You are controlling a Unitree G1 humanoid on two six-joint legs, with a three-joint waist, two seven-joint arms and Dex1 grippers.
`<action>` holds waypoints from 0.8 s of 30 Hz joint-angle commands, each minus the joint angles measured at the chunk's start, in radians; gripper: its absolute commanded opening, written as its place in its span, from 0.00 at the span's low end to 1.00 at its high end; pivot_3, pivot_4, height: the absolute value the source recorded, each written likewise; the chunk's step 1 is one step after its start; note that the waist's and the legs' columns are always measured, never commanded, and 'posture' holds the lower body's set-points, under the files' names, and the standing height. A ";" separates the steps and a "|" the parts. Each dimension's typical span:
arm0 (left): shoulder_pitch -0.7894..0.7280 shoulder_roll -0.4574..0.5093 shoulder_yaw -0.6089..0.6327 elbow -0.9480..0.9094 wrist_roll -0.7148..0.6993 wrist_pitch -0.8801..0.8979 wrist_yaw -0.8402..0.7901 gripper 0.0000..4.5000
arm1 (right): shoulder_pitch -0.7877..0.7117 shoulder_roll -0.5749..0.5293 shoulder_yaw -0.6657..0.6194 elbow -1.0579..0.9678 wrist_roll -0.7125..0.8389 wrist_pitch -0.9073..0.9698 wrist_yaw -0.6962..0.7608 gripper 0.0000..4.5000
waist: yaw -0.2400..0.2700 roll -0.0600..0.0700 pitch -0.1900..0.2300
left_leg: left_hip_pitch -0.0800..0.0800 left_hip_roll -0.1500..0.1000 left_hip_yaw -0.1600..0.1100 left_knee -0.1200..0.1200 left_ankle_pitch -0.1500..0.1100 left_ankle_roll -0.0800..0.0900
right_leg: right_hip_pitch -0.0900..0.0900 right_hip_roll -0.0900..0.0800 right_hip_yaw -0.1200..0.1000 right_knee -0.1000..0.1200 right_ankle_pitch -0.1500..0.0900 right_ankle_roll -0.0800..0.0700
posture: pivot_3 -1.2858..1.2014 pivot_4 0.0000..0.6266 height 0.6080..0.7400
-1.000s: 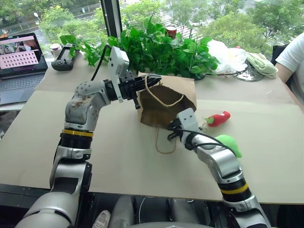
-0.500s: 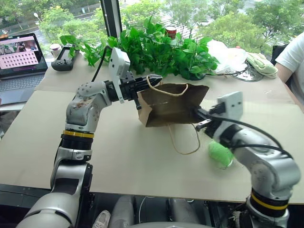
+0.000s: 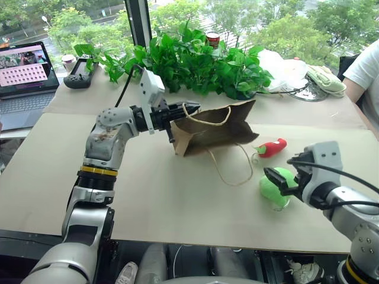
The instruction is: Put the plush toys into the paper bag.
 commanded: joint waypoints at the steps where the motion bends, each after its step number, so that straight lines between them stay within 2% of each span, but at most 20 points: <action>1: 0.009 0.003 -0.033 -0.022 0.027 -0.079 -0.049 0.00 | 0.043 0.014 -0.030 -0.037 -0.044 0.008 -0.032 0.99 | 0.000 0.000 0.000 | 0.000 0.000 0.000 0.000 0.000 0.000 | 0.000 0.000 0.000 0.000 0.000 0.000 | 0.52 0.24 0.79; 3: 0.015 -0.012 -0.033 -0.033 0.009 -0.055 -0.049 0.00 | 0.072 0.006 -0.010 -0.035 -0.067 0.008 -0.045 0.99 | 0.000 0.000 0.000 | 0.000 0.000 0.000 0.000 0.000 0.000 | 0.000 0.000 0.000 0.000 0.000 0.000 | 0.52 0.24 0.79; 12: -0.021 -0.078 -0.010 -0.025 -0.029 -0.009 -0.014 0.00 | 0.068 0.134 0.050 0.019 -0.153 -0.017 -0.102 0.99 | 0.000 0.000 0.000 | 0.000 0.000 0.000 0.000 0.000 0.000 | 0.000 0.000 0.000 -0.001 0.000 0.000 | 0.52 0.24 0.79; 15: -0.034 -0.084 0.003 -0.034 -0.051 0.020 -0.001 0.00 | 0.066 0.151 0.070 0.022 -0.161 -0.023 -0.097 0.85 | -0.002 0.000 0.000 | 0.000 0.000 0.000 0.000 0.000 0.000 | 0.000 0.000 0.000 -0.001 0.000 0.001 | 0.52 0.24 0.79; 17: -0.036 -0.089 0.012 -0.049 -0.070 0.046 0.005 0.00 | 0.073 0.159 0.081 0.022 -0.168 -0.030 -0.097 0.71 | -0.002 0.000 0.000 | 0.000 0.000 -0.001 0.000 0.000 0.000 | 0.000 0.000 0.000 -0.001 0.000 0.001 | 0.52 0.24 0.79; 24: -0.008 -0.091 0.002 -0.081 -0.069 0.059 0.014 0.00 | 0.070 0.162 0.107 0.026 -0.164 -0.055 -0.067 0.16 | -0.002 0.000 0.000 | 0.000 0.000 -0.001 0.000 0.000 0.000 | 0.001 0.000 0.000 -0.002 0.000 0.001 | 0.52 0.24 0.79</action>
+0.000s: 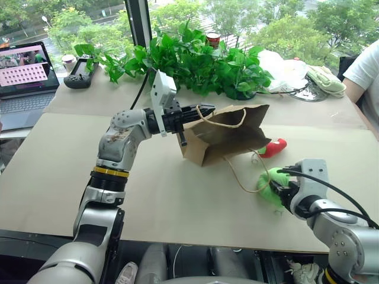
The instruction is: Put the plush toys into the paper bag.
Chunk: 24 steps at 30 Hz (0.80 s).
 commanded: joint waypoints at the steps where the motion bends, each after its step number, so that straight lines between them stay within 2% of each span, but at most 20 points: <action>1: 0.002 -0.005 0.006 -0.048 -0.017 0.002 0.007 0.00 | -0.008 -0.007 0.000 -0.010 -0.001 -0.016 0.023 0.09 | 0.000 0.000 0.000 | 0.000 0.000 0.000 0.000 0.000 0.000 | 0.000 0.000 0.000 0.000 0.000 0.000 | 0.52 0.24 0.79; 7: 0.004 -0.003 0.006 -0.047 -0.015 0.004 0.010 0.00 | -0.061 -0.063 -0.079 -0.026 -0.014 -0.014 0.051 0.09 | 0.000 0.000 0.000 | 0.000 0.000 0.000 0.000 0.000 0.000 | 0.000 0.000 0.000 0.000 0.000 0.000 | 0.52 0.24 0.79; 15: 0.002 -0.001 0.005 -0.041 -0.010 -0.001 0.010 0.00 | -0.272 -0.134 -0.164 -0.030 -0.045 -0.062 0.048 0.09 | 0.001 0.000 0.000 | -0.001 0.000 0.000 -0.001 0.000 0.000 | 0.000 0.000 0.000 -0.002 0.000 0.000 | 0.52 0.24 0.79; 20: -0.002 -0.003 0.007 -0.034 -0.010 -0.003 0.012 0.00 | -0.405 -0.087 -0.212 -0.110 0.075 0.013 0.184 0.09 | 0.000 0.000 0.000 | -0.001 0.000 0.000 -0.002 0.000 0.000 | -0.001 0.000 0.000 -0.002 0.000 0.000 | 0.52 0.24 0.79; 24: -0.006 -0.006 0.009 -0.029 -0.012 -0.002 0.014 0.00 | -0.405 -0.071 -0.187 -0.142 0.202 0.044 0.255 0.09 | 0.001 0.001 0.000 | -0.001 0.000 -0.002 -0.002 0.000 0.000 | 0.000 0.000 -0.001 -0.002 0.000 0.000 | 0.52 0.24 0.79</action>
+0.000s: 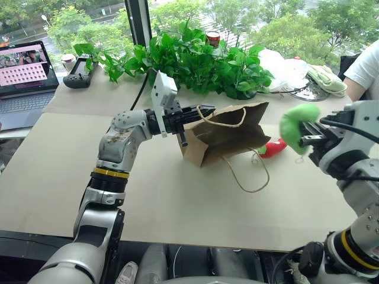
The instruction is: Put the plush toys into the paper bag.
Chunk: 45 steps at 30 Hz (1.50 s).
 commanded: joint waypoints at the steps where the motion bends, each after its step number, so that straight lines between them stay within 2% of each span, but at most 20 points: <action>1: -0.014 -0.003 0.012 -0.021 -0.013 -0.012 0.003 0.00 | 0.009 -0.001 0.024 -0.044 0.101 0.016 0.032 0.09 | 0.001 0.000 0.000 | 0.000 0.000 0.000 0.000 0.000 0.000 | 0.000 0.000 0.000 0.000 0.000 0.000 | 0.52 0.24 0.79; 4: -0.016 -0.004 0.013 -0.018 -0.013 -0.012 0.005 0.00 | 0.025 0.004 0.059 -0.043 0.121 0.016 0.009 0.09 | 0.003 0.000 0.000 | 0.000 -0.001 0.000 0.000 0.000 0.000 | 0.000 -0.001 0.000 -0.001 0.000 0.000 | 0.52 0.24 0.79; 11: -0.018 -0.004 0.012 -0.016 -0.010 -0.015 0.005 0.00 | 0.019 -0.003 0.229 0.023 0.094 0.016 -0.076 0.09 | -0.003 0.000 0.000 | 0.000 0.000 0.000 0.000 0.000 0.000 | 0.000 0.000 0.000 0.000 0.000 0.000 | 0.52 0.24 0.79; 15: -0.014 -0.005 0.003 -0.023 -0.005 -0.020 0.001 0.00 | -0.072 0.028 0.328 0.111 0.049 0.016 -0.150 0.09 | -0.005 0.000 0.000 | 0.000 0.000 0.000 0.000 0.000 0.000 | 0.000 0.000 0.001 0.000 0.000 0.000 | 0.52 0.24 0.79; 21: -0.011 -0.006 0.002 -0.031 -0.007 -0.015 0.000 0.00 | -0.163 0.055 0.373 0.210 -0.009 0.015 -0.211 0.09 | 0.001 0.000 0.000 | -0.001 0.000 0.000 0.000 0.000 0.000 | -0.001 0.000 0.000 0.000 0.000 0.000 | 0.52 0.24 0.79; 24: -0.010 -0.008 0.000 -0.033 -0.007 -0.013 0.003 0.00 | -0.205 0.091 0.385 0.263 -0.049 0.011 -0.245 0.26 | 0.000 0.000 0.000 | -0.002 0.000 0.000 0.000 0.000 0.000 | -0.001 0.000 0.000 0.000 0.000 0.000 | 0.52 0.24 0.79; 29: -0.009 -0.008 0.000 -0.033 -0.005 -0.015 0.006 0.00 | -0.199 0.151 0.385 0.304 -0.086 -0.012 -0.269 0.65 | 0.000 0.000 0.000 | -0.002 0.000 0.000 0.000 0.000 0.000 | -0.002 0.000 0.000 0.000 0.000 0.000 | 0.52 0.24 0.79; 33: -0.006 -0.004 -0.003 -0.033 0.001 -0.023 0.005 0.00 | -0.189 0.154 0.387 0.315 -0.103 -0.022 -0.271 0.95 | 0.000 0.000 0.000 | -0.002 0.000 0.000 0.000 0.000 0.000 | -0.002 0.000 0.000 0.000 0.000 0.000 | 0.52 0.24 0.79; 34: -0.006 -0.004 -0.004 -0.032 0.003 -0.025 0.005 0.00 | -0.186 0.151 0.387 0.314 -0.106 -0.023 -0.267 0.99 | 0.000 0.000 0.000 | -0.002 0.000 0.000 0.000 0.000 0.000 | -0.002 0.000 0.000 0.000 0.000 0.000 | 0.52 0.24 0.79; 41: 0.001 0.004 -0.020 -0.028 0.022 -0.054 -0.009 0.00 | -0.131 0.079 0.307 0.223 -0.064 0.014 -0.182 0.99 | 0.000 0.000 0.000 | -0.002 0.000 0.000 0.000 0.000 0.000 | -0.002 -0.001 0.000 0.000 0.000 0.000 | 0.52 0.24 0.79; 45: 0.003 0.010 -0.023 -0.026 0.025 -0.060 -0.015 0.00 | -0.078 -0.071 0.205 0.177 -0.030 0.016 -0.096 0.99 | 0.003 0.000 0.000 | -0.003 -0.001 0.000 0.000 0.000 0.000 | -0.002 -0.001 0.000 -0.001 0.000 0.000 | 0.52 0.24 0.79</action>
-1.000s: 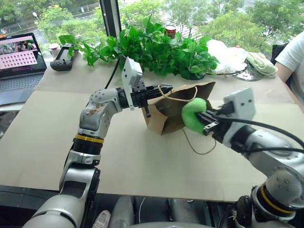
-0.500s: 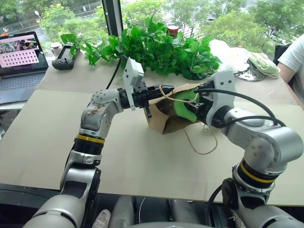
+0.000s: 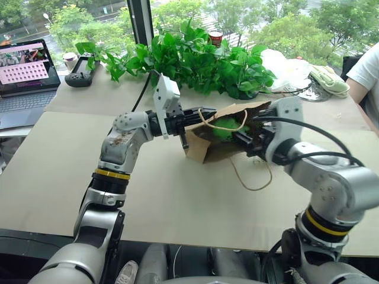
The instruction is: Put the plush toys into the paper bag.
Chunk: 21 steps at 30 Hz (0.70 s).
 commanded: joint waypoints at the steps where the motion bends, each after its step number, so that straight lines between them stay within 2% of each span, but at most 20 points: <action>1: -0.008 0.008 0.003 -0.028 0.001 -0.020 -0.007 0.00 | 0.025 -0.117 -0.110 -0.065 0.028 0.007 0.068 0.99 | 0.001 0.000 0.000 | 0.000 0.000 0.000 0.000 0.000 0.000 | 0.000 0.000 0.000 -0.001 0.000 0.000 | 0.52 0.24 0.79; 4: -0.006 0.009 0.002 -0.029 -0.001 -0.020 -0.009 0.00 | 0.010 -0.171 -0.129 -0.018 -0.013 0.005 0.042 0.99 | -0.003 0.000 0.000 | 0.000 0.000 0.000 0.000 0.000 0.000 | 0.000 0.000 0.000 -0.001 0.000 0.000 | 0.52 0.24 0.79; 7: -0.004 0.008 0.000 -0.033 -0.002 -0.019 -0.010 0.00 | 0.018 -0.183 -0.070 0.070 -0.098 -0.049 -0.043 0.99 | -0.008 0.000 0.000 | 0.002 0.000 0.000 0.000 0.000 0.000 | 0.001 0.001 0.001 0.000 0.000 0.000 | 0.52 0.24 0.79; 11: -0.007 0.007 0.001 -0.030 -0.002 -0.021 -0.011 0.00 | 0.043 -0.141 0.036 0.244 -0.204 -0.204 -0.138 0.99 | -0.010 0.000 0.000 | 0.002 0.000 0.001 0.000 0.000 0.000 | 0.001 0.001 0.001 0.000 0.000 0.000 | 0.52 0.24 0.79; 16: -0.007 0.006 -0.002 -0.035 0.000 -0.022 -0.013 0.00 | 0.048 -0.057 0.081 0.460 -0.271 -0.388 -0.193 0.99 | -0.004 0.000 0.000 | 0.001 0.000 0.001 0.000 0.000 0.000 | 0.000 0.000 0.001 0.000 0.000 0.000 | 0.52 0.24 0.79; 21: -0.004 0.006 -0.003 -0.042 0.002 -0.021 -0.014 0.00 | 0.081 -0.033 0.093 0.559 -0.299 -0.455 -0.203 0.99 | 0.000 0.000 0.000 | 0.000 0.000 0.002 0.000 0.000 0.000 | 0.000 0.000 0.001 0.000 0.000 0.000 | 0.52 0.24 0.79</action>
